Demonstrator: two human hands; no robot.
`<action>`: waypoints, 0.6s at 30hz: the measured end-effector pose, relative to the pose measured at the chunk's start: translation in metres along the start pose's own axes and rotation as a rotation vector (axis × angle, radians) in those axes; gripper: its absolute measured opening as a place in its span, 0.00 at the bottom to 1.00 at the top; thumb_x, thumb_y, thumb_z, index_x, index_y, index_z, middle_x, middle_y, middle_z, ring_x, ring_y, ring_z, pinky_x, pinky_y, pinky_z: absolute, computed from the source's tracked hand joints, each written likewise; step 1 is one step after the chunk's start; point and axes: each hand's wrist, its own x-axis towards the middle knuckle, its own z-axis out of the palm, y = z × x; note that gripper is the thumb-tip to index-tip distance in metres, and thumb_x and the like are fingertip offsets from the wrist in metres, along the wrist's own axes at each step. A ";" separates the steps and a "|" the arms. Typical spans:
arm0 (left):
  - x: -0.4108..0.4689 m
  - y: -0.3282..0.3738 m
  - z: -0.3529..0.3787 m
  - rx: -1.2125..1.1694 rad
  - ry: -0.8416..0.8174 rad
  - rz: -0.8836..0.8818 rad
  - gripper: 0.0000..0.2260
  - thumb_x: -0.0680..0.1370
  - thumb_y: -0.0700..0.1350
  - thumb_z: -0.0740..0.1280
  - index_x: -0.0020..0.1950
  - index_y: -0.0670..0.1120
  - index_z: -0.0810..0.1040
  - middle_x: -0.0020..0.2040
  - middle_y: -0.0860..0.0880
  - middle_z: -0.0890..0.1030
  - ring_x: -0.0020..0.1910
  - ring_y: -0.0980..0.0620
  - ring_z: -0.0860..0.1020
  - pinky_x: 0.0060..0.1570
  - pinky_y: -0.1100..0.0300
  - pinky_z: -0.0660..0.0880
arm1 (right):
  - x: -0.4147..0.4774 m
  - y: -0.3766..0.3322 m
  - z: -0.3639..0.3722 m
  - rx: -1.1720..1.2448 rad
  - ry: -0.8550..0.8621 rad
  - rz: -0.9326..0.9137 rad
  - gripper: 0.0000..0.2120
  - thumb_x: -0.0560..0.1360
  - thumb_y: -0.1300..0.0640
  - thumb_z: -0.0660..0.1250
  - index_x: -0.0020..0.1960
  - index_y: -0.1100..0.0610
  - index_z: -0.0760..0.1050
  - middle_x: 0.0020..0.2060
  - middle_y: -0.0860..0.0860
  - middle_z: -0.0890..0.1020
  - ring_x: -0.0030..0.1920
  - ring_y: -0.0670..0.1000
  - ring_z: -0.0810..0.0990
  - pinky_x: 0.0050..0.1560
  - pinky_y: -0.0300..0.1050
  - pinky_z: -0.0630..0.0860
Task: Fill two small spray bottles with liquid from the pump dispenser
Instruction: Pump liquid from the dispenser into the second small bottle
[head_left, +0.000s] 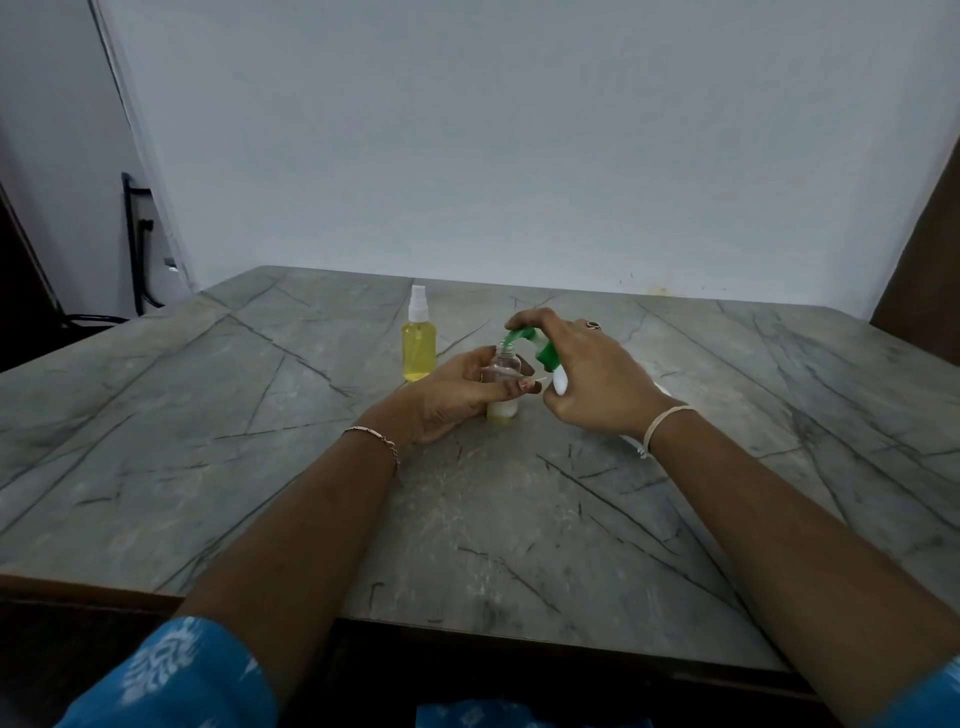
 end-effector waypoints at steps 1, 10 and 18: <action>0.000 0.000 0.001 0.000 0.000 0.002 0.21 0.72 0.41 0.73 0.63 0.41 0.74 0.57 0.44 0.81 0.60 0.49 0.78 0.68 0.50 0.70 | 0.000 0.000 0.000 0.003 0.003 0.004 0.32 0.67 0.60 0.68 0.68 0.46 0.62 0.58 0.48 0.78 0.47 0.50 0.72 0.48 0.48 0.72; -0.002 0.001 0.003 0.018 0.023 0.006 0.22 0.71 0.43 0.72 0.64 0.43 0.73 0.59 0.45 0.81 0.62 0.49 0.78 0.67 0.51 0.71 | 0.002 -0.001 0.001 -0.020 0.022 0.001 0.32 0.67 0.58 0.70 0.68 0.47 0.63 0.59 0.49 0.78 0.49 0.51 0.73 0.52 0.52 0.75; 0.000 0.001 0.002 0.032 0.002 -0.009 0.16 0.74 0.39 0.71 0.60 0.45 0.75 0.56 0.46 0.82 0.58 0.51 0.79 0.64 0.55 0.73 | 0.001 0.001 0.001 0.030 0.018 0.003 0.30 0.67 0.59 0.69 0.66 0.46 0.62 0.58 0.47 0.78 0.48 0.51 0.75 0.51 0.53 0.76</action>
